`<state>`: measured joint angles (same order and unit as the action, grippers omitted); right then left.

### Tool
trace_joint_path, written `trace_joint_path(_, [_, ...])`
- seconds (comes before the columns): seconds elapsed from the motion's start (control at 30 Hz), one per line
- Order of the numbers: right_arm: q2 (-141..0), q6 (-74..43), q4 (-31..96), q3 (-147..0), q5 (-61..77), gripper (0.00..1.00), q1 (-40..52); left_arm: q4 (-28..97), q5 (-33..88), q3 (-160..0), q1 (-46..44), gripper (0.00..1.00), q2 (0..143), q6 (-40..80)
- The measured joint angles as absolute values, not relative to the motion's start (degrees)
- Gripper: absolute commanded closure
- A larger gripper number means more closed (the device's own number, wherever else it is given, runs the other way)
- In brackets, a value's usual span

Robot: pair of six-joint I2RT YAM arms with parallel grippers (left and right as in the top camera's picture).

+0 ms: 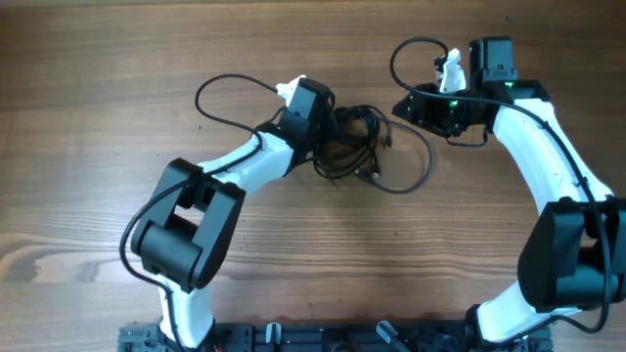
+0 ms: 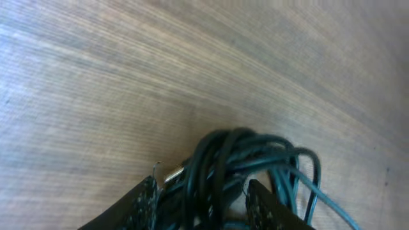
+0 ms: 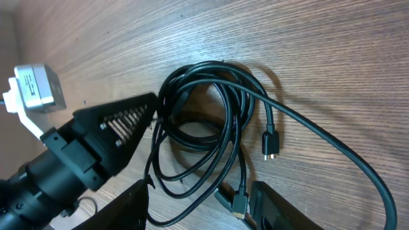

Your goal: Untangle cables

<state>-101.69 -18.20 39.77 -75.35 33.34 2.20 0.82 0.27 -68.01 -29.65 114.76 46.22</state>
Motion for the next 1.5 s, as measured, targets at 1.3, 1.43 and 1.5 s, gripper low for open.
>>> trace_joint_path(1.3, [-101.69, -18.17, 34.76, -75.35, 37.5, 0.43, 2.22, -5.72, 1.78, -69.17, -30.39, 0.96, 119.98, 50.78])
trace_joint_path(1.43, [-101.69, -18.87, 33.39, -75.35, 39.31, 0.44, 3.2, -4.71, 5.19, -68.62, -30.35, 0.96, 117.45, 43.09])
trace_joint_path(1.5, [-101.69, -19.94, 33.32, -75.35, 39.4, 0.44, 4.16, -4.49, 6.55, -68.47, -30.37, 0.96, 115.57, 40.69])
